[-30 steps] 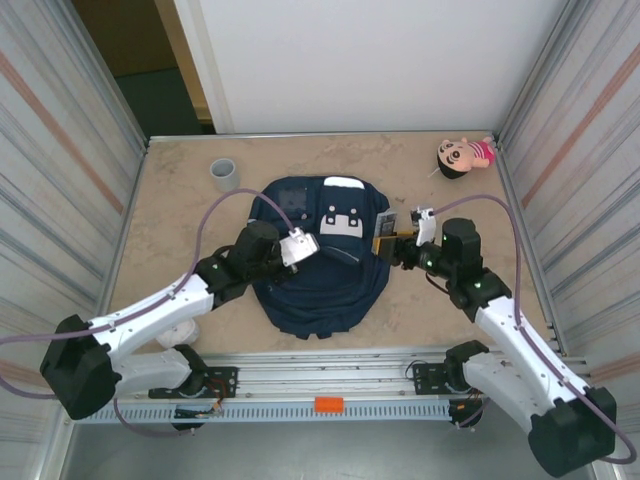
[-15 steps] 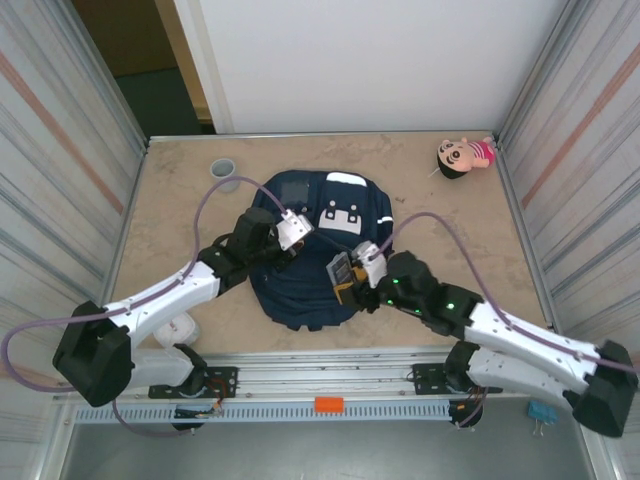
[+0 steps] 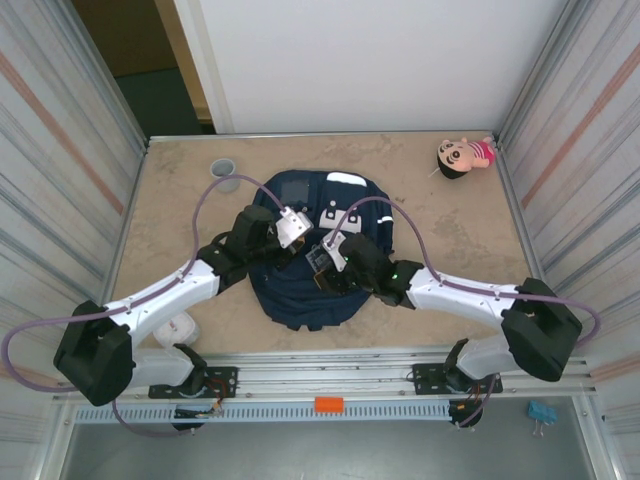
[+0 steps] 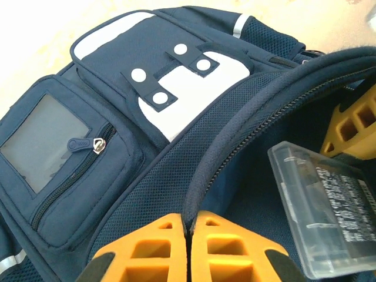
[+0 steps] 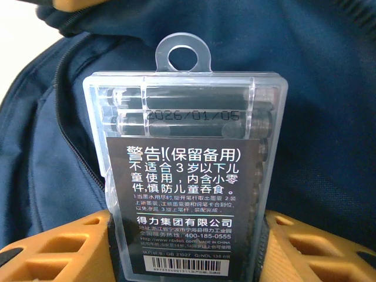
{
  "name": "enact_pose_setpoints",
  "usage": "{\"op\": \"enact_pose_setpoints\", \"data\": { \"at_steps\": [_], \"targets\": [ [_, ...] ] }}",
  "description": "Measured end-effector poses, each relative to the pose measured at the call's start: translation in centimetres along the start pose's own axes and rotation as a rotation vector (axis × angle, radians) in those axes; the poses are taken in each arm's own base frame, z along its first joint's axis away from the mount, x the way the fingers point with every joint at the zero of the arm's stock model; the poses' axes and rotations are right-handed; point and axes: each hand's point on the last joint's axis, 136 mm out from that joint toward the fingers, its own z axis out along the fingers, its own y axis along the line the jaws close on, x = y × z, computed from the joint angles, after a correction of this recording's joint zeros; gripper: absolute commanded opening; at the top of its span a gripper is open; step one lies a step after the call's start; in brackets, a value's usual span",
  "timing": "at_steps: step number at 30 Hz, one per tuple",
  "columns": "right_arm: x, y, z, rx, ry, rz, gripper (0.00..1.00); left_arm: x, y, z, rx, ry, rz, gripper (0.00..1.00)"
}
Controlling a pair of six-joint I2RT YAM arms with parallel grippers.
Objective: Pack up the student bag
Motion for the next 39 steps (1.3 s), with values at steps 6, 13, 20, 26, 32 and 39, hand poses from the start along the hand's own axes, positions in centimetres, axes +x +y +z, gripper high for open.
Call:
{"op": "enact_pose_setpoints", "data": {
  "at_steps": [6, 13, 20, 26, 32, 39],
  "targets": [
    [0.1, -0.9, 0.4, 0.038, 0.008, 0.024, 0.65, -0.2, 0.3, -0.2, -0.011, -0.007, -0.015, 0.43],
    [0.8, -1.9, 0.8, 0.089, 0.03, 0.027, 0.63, 0.2, 0.2, -0.2, -0.012, 0.003, -0.003, 0.61],
    [0.8, -1.6, 0.1, 0.098, 0.008, 0.02, 0.63, 1.2, -0.1, 0.0, 0.0, 0.036, 0.009, 0.58],
    [0.8, -0.9, -3.6, 0.054, -0.101, 0.11, 0.62, 1.8, -0.2, 1.0, 0.006, 0.055, -0.009, 0.31],
    [2.1, -1.0, -5.6, 0.001, -0.192, 0.362, 0.51, 1.5, -0.3, 1.1, 0.012, 0.04, -0.031, 0.04],
    [3.0, 0.2, -3.9, -0.045, -0.151, 0.6, 0.4, 0.2, -0.7, 0.3, 0.037, -0.008, -0.056, 0.0]
  ]
}}
